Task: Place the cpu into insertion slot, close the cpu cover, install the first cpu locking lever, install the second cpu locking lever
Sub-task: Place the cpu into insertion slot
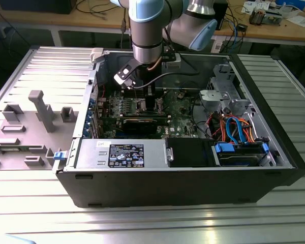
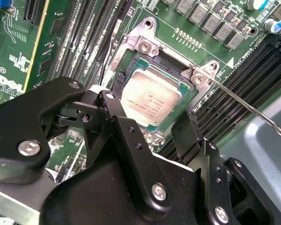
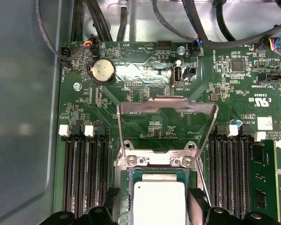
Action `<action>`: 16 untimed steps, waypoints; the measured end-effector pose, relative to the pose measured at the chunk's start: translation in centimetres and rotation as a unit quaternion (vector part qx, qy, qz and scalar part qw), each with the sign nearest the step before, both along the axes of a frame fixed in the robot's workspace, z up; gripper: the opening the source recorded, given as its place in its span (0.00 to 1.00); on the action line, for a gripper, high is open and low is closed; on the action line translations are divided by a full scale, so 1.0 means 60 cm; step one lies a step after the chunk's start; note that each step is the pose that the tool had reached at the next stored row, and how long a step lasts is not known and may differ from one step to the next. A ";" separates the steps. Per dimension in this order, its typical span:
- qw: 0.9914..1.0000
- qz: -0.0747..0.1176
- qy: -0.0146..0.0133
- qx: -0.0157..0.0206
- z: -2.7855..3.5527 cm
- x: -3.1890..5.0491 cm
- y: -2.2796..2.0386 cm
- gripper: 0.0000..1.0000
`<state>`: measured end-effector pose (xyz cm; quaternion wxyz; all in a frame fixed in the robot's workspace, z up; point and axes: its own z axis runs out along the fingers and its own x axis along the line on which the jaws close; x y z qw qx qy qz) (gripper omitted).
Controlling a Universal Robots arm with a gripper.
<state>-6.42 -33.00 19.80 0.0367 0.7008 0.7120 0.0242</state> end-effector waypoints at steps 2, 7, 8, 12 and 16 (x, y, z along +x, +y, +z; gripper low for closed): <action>1.000 0.000 0.000 -0.005 0.000 0.000 -0.0001 0.68; 1.000 0.000 0.000 -0.006 0.006 0.000 0.0000 0.68; 1.000 0.000 0.000 -0.006 0.008 0.000 0.0000 0.68; 1.000 0.000 0.000 -0.007 0.016 0.000 0.0000 0.60; 1.000 0.000 0.001 -0.007 0.032 0.000 0.0000 0.35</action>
